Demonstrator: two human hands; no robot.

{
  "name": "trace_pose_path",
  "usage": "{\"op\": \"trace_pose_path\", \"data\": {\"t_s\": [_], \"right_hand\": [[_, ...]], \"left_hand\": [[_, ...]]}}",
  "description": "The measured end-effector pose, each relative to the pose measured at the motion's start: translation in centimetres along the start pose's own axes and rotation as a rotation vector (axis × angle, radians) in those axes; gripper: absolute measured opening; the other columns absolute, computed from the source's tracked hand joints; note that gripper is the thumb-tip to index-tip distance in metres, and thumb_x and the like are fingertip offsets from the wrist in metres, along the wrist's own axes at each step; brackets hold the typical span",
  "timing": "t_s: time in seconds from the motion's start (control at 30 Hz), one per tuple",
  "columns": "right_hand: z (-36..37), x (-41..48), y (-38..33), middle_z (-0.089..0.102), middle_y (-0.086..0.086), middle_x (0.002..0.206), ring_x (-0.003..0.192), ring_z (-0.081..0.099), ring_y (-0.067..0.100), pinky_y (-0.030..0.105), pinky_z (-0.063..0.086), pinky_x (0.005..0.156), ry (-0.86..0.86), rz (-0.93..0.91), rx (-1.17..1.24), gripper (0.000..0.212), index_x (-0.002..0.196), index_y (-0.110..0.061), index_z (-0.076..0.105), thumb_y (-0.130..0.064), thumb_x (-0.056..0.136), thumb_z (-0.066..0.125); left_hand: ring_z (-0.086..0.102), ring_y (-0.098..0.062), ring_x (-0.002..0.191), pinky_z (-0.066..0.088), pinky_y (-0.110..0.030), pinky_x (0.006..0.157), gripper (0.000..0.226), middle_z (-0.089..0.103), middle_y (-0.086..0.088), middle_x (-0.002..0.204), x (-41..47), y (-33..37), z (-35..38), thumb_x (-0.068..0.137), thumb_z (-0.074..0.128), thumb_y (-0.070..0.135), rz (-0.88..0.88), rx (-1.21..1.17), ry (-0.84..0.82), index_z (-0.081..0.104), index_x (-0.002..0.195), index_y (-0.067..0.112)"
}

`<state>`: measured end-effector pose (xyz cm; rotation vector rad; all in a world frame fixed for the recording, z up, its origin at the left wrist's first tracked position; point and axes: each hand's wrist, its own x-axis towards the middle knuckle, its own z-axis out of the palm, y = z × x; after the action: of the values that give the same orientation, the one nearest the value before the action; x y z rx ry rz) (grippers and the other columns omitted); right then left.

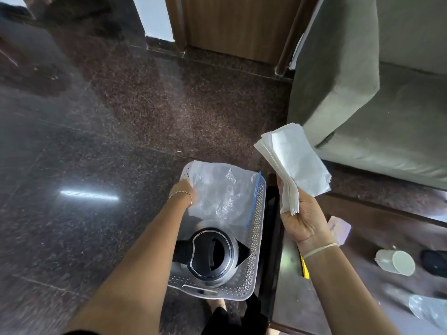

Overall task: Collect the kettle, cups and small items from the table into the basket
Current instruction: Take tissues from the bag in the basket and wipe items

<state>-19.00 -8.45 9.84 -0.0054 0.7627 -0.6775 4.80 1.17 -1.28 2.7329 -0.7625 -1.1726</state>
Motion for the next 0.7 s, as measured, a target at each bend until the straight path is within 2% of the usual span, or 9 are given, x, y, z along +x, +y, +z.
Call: {"op": "trace_pose_path", "data": {"t_s": [0.07,0.23,0.3,0.4,0.5,0.6,0.63,0.7], "right_hand": [[0.3,0.1,0.1,0.075,0.019,0.088,0.077,0.075,0.022,0.026,0.059,0.057,-0.010,-0.005,-0.005,0.020,0.086,0.009,0.073,-0.002,0.082,0.057],[0.2,0.7,0.1,0.075,0.016,0.090,0.078,0.075,0.020,0.025,0.059,0.057,0.031,-0.051,-0.019,0.027,0.107,0.002,0.060,-0.001,0.080,0.060],[0.1,0.8,0.2,0.074,0.016,0.090,0.079,0.075,0.021,0.024,0.058,0.058,0.030,-0.049,-0.020,0.027,0.108,0.002,0.059,-0.001,0.081,0.059],[0.0,0.9,0.5,0.074,0.016,0.091,0.080,0.075,0.021,0.024,0.059,0.058,0.031,-0.048,-0.036,0.025,0.107,0.001,0.059,0.000,0.083,0.059],[0.1,0.6,0.9,0.074,0.015,0.087,0.077,0.075,0.020,0.025,0.059,0.057,0.036,-0.027,-0.041,0.016,0.102,0.001,0.060,0.000,0.087,0.057],[0.3,0.4,1.1,0.074,0.016,0.087,0.078,0.075,0.021,0.026,0.059,0.058,0.021,-0.019,-0.041,0.015,0.097,0.004,0.066,-0.001,0.084,0.058],[0.4,0.3,1.1,0.074,0.016,0.086,0.077,0.075,0.021,0.026,0.059,0.057,0.018,-0.013,-0.040,0.014,0.091,0.005,0.070,-0.001,0.085,0.058],[0.4,0.2,1.1,0.075,0.015,0.083,0.075,0.075,0.020,0.025,0.059,0.057,0.019,-0.006,-0.047,0.027,0.076,0.005,0.075,-0.002,0.091,0.054]], "left_hand": [[0.057,-0.035,0.117,0.047,-0.039,0.094,0.029,0.059,-0.020,0.127,0.3,0.0,0.7,0.096,0.047,0.010,0.007,0.141,0.004,0.055,0.122,0.000],[0.058,-0.037,0.115,0.048,-0.039,0.091,0.028,0.061,-0.019,0.122,0.7,-0.3,1.7,0.089,0.049,-0.001,0.065,0.354,0.059,0.057,0.116,0.002],[0.059,-0.037,0.114,0.050,-0.039,0.089,0.029,0.063,-0.018,0.120,0.6,-0.3,1.8,0.088,0.050,-0.002,0.070,0.386,0.091,0.059,0.115,0.003],[0.061,-0.033,0.112,0.051,-0.038,0.086,0.029,0.064,-0.015,0.120,0.5,-0.2,1.1,0.088,0.061,0.008,0.064,0.383,0.143,0.059,0.117,0.007],[0.061,-0.034,0.112,0.051,-0.040,0.085,0.048,0.060,-0.015,0.122,0.0,-0.2,0.2,0.084,0.070,0.013,0.089,0.323,0.224,0.046,0.125,0.006],[0.063,-0.036,0.105,0.051,-0.042,0.080,0.037,0.058,-0.014,0.119,-0.2,0.3,-0.2,0.087,0.063,0.007,0.260,0.339,0.243,0.045,0.119,0.008],[0.061,-0.035,0.106,0.050,-0.042,0.082,0.032,0.056,-0.013,0.120,-0.1,0.6,-0.1,0.088,0.059,0.005,0.363,0.333,0.210,0.047,0.117,0.009],[0.053,-0.029,0.115,0.046,-0.040,0.093,0.034,0.052,-0.009,0.127,0.2,1.2,0.3,0.091,0.054,0.004,0.559,0.308,0.086,0.052,0.124,0.014]]}}
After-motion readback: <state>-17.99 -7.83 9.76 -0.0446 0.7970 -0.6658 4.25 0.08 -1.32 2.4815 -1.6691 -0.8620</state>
